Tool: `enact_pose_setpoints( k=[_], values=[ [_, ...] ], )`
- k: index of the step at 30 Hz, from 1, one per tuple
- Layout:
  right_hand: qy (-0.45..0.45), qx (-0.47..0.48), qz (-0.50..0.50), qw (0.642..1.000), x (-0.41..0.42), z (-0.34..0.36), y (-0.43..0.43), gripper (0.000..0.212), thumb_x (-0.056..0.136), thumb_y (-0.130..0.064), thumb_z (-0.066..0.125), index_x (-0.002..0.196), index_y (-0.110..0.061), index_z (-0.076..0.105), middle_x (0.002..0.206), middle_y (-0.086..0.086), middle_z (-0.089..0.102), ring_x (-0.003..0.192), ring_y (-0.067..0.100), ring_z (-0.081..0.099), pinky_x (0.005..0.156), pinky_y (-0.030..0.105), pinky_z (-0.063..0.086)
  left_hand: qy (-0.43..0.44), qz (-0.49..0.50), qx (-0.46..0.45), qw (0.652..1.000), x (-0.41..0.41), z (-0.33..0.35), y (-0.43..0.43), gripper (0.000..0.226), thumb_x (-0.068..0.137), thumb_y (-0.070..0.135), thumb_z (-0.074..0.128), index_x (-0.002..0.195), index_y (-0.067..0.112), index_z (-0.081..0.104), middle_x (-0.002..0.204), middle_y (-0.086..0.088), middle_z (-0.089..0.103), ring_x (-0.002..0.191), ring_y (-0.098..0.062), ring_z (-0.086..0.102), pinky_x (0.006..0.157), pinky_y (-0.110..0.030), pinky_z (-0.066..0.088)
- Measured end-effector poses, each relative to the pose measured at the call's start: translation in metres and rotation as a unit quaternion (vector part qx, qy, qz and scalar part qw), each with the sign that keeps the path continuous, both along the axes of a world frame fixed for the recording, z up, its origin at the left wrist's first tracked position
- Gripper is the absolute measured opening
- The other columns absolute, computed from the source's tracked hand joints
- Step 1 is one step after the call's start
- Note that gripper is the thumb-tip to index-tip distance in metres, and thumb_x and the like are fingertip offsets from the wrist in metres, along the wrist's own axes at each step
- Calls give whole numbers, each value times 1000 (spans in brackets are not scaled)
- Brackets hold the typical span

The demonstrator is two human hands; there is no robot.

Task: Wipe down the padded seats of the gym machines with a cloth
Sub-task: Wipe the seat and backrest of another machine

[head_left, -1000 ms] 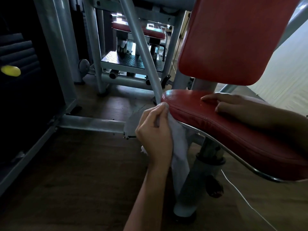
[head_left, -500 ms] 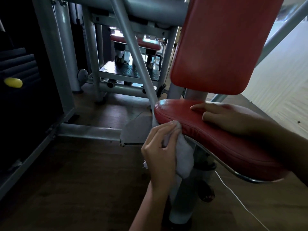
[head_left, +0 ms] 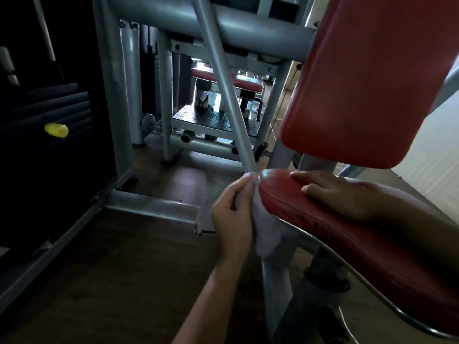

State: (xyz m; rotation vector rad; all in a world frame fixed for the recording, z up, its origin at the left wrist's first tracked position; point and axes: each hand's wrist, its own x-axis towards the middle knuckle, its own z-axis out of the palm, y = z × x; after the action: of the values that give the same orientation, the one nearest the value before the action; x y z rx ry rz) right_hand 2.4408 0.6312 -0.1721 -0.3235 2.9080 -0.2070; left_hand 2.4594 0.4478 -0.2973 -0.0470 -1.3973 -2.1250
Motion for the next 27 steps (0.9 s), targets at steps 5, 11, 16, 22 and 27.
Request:
enact_pose_setpoints(
  k=[5,11,16,22,27],
  values=[
    [0,14,-7,1000,0,0,0,47,102,-58,27,149,-57,23,160,-10,30,144,23,35,120,51,24,-11,-39,-30,999,15,-22,19,36,104,16,51,137,29,58,144,18,56,141,-2,44,118,-38,38],
    [2,11,-10,1000,4,3,-4,52,98,-57,28,149,-55,25,159,-9,31,145,22,34,120,51,23,-12,-49,-86,995,5,-19,17,38,108,22,43,146,24,50,151,14,48,142,4,38,118,-24,35],
    [-2,11,-16,1000,4,3,-4,54,91,-67,23,146,-61,24,158,-12,31,146,21,33,119,54,23,-26,-62,-14,998,-17,-13,16,34,108,21,41,133,15,63,133,8,61,126,0,56,105,-22,47],
    [-1,15,-20,1000,-1,0,-2,58,83,-76,18,140,-68,20,159,-15,28,146,22,31,116,58,26,-22,-61,-23,998,-11,-12,19,34,108,22,41,134,16,61,132,9,62,125,1,56,104,-20,47],
    [6,-3,-25,1000,-3,-3,-2,56,67,-83,13,122,-81,18,158,-17,28,147,21,30,116,61,24,-54,-92,0,994,-20,-6,15,35,109,29,38,131,21,63,128,8,65,121,-5,61,102,-30,51]
  ],
)
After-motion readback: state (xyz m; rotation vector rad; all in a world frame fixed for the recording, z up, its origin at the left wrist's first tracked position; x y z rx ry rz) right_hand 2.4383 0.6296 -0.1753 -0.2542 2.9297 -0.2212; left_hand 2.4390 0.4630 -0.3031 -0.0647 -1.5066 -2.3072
